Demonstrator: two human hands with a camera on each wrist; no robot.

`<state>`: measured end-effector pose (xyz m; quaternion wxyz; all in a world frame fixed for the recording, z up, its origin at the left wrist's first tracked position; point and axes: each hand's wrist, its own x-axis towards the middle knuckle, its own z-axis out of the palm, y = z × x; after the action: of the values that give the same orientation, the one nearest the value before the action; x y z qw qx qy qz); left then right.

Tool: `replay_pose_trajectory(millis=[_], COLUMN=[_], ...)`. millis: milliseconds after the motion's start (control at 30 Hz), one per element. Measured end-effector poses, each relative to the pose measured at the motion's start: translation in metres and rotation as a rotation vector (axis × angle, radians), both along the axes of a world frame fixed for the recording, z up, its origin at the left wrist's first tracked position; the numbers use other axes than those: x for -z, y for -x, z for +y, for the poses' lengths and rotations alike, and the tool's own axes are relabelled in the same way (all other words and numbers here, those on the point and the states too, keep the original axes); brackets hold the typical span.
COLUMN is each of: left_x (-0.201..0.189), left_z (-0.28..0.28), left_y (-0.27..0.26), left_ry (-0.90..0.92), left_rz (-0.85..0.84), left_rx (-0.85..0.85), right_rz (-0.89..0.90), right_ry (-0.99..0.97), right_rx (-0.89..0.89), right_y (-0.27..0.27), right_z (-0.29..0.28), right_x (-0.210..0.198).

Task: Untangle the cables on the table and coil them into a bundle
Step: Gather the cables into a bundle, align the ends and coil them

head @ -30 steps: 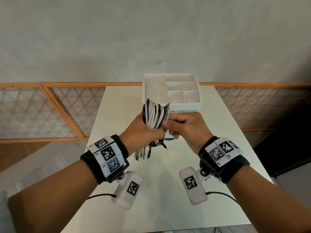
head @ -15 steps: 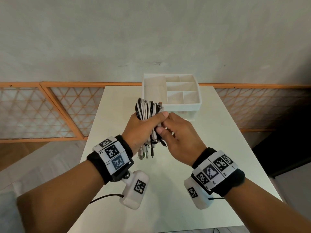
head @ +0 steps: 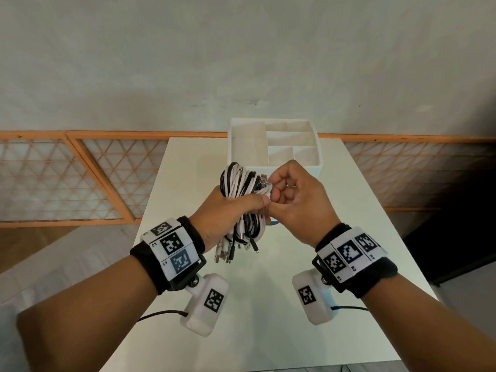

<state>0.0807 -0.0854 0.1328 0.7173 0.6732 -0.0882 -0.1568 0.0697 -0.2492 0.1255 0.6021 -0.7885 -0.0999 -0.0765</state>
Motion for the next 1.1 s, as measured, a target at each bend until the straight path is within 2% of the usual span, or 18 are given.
replay_pose_trajectory(millis=[167,300,500,667,800,1000,1100], left_x=[-0.004,-0.010,-0.006,-0.003,-0.001,0.006,0.002], left_z=[0.007,0.005,0.006,0.007,0.006,0.009,0.006], left_y=[0.003,0.003,0.001,-0.001,-0.002,-0.005,-0.004], left_ry=[0.168,0.236,0.103,-0.018,-0.028,0.006,0.025], left_rz=[0.125,0.159,0.054,-0.080,-0.070,-0.036,-0.005], left_rx=[0.066,0.118,0.150,0.155,0.136,0.002,0.042], right_rz=[0.025,0.017,0.027,0.103,0.077,0.110,0.036], right_ry=[-0.052,-0.087,-0.206,-0.167,-0.178,-0.023,-0.036], right_rx=[-0.157,-0.126,-0.219,-0.118,-0.056,-0.094,-0.033], right_y=[-0.001,-0.006,-0.002,-0.001,-0.002,-0.003,-0.006], right_z=[-0.011,-0.012,-0.010,-0.006,-0.004,-0.011,-0.009], right_x=[-0.009,-0.014,-0.015,-0.004,-0.003,-0.015,-0.016])
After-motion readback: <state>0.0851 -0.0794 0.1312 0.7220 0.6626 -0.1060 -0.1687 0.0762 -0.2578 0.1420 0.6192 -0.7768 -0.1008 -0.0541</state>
